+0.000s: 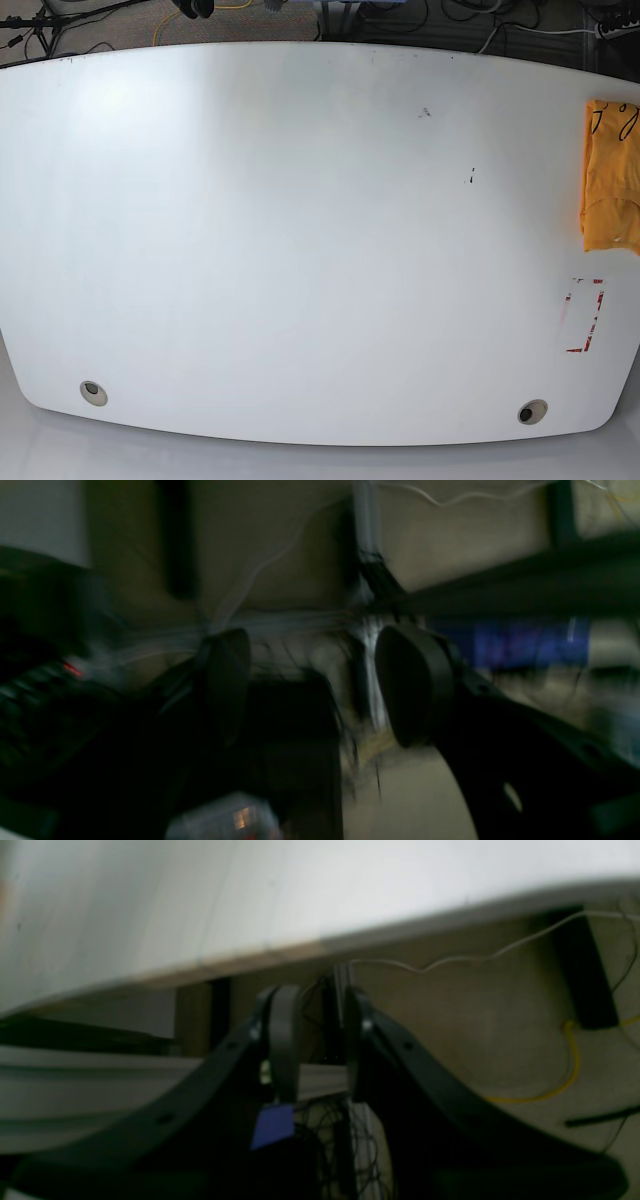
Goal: Fold the T-shirt properly
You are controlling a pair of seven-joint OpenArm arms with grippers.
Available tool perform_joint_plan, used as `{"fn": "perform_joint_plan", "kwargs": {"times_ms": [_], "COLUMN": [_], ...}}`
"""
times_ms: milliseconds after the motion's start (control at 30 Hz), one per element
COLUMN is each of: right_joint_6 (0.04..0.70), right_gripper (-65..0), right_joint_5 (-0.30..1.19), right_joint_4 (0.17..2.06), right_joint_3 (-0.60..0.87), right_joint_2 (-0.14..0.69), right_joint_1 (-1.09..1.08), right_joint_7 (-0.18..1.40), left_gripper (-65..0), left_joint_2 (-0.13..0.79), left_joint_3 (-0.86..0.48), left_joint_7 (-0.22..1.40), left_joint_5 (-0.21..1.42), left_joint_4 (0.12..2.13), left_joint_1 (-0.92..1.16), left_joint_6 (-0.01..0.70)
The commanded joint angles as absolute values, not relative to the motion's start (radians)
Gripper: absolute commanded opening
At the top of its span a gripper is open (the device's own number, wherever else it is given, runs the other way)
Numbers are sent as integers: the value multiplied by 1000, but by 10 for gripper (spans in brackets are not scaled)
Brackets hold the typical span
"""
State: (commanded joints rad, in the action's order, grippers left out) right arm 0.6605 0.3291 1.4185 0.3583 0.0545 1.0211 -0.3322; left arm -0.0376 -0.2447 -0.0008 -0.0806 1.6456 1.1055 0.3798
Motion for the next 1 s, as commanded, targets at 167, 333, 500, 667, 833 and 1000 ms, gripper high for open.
{"fn": "perform_joint_plan", "kwargs": {"times_ms": [167,333,500,667,833,1000], "right_joint_6": [661,656,651,651,616,536], "right_gripper": [-510,-510,-510,-512,-512,-507], "right_joint_5": [328,326,289,203,145,42], "right_joint_4": [1247,1098,958,832,733,616], "right_joint_3": [354,348,300,294,289,288], "right_joint_2": [58,76,105,97,97,97], "right_joint_1": [961,892,808,710,628,535], "right_joint_7": [-358,-381,-384,-384,-383,-378], "left_gripper": [-262,-262,-262,-262,-262,-262], "left_joint_2": [-4,28,35,36,39,70], "left_joint_3": [-197,-174,-168,-168,-168,-166], "left_joint_7": [-1,-1,-1,-1,-1,-45], "left_joint_5": [-81,-84,-84,-85,-87,-88], "left_joint_4": [1425,1241,1070,898,702,475], "left_joint_1": [1000,880,771,671,545,409], "left_joint_6": [378,378,377,377,369,286]}}
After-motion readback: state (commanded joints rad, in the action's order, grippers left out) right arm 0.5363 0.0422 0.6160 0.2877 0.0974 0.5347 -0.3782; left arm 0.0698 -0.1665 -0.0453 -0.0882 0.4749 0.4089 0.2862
